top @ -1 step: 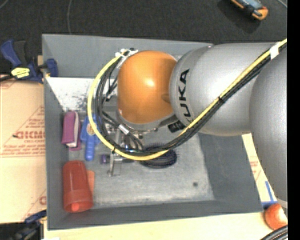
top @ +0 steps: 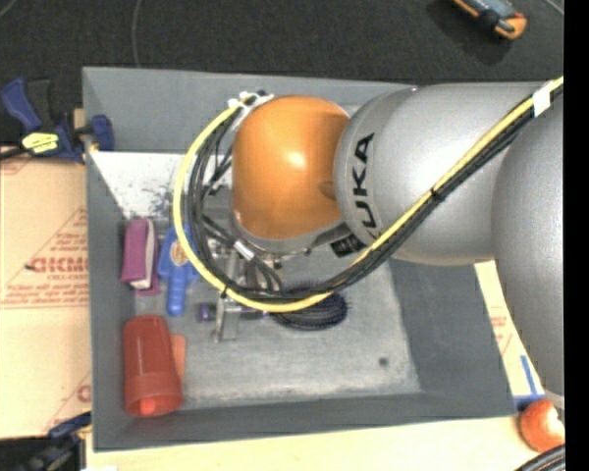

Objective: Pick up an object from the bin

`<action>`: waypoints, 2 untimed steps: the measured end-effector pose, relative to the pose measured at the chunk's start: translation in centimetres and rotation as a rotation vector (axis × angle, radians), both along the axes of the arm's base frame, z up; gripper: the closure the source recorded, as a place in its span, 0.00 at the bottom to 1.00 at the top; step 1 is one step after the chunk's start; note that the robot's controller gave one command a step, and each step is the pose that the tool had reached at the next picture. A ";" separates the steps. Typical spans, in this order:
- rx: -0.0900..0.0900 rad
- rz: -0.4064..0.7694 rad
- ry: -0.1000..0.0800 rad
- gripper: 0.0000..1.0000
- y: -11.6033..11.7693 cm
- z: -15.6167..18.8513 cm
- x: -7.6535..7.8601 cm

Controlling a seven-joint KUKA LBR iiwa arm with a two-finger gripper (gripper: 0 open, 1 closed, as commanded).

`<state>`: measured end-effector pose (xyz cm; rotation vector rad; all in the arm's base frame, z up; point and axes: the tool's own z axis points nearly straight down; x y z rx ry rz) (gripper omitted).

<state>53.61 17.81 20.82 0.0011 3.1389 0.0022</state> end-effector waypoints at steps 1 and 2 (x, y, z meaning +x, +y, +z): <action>-0.001 0.148 -0.005 0.00 -11.2 -12.8 1.0; 0.006 0.123 -0.016 0.00 -8.8 -6.9 -0.5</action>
Offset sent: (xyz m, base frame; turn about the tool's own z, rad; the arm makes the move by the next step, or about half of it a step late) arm -0.0065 -0.0895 -0.0725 -0.1205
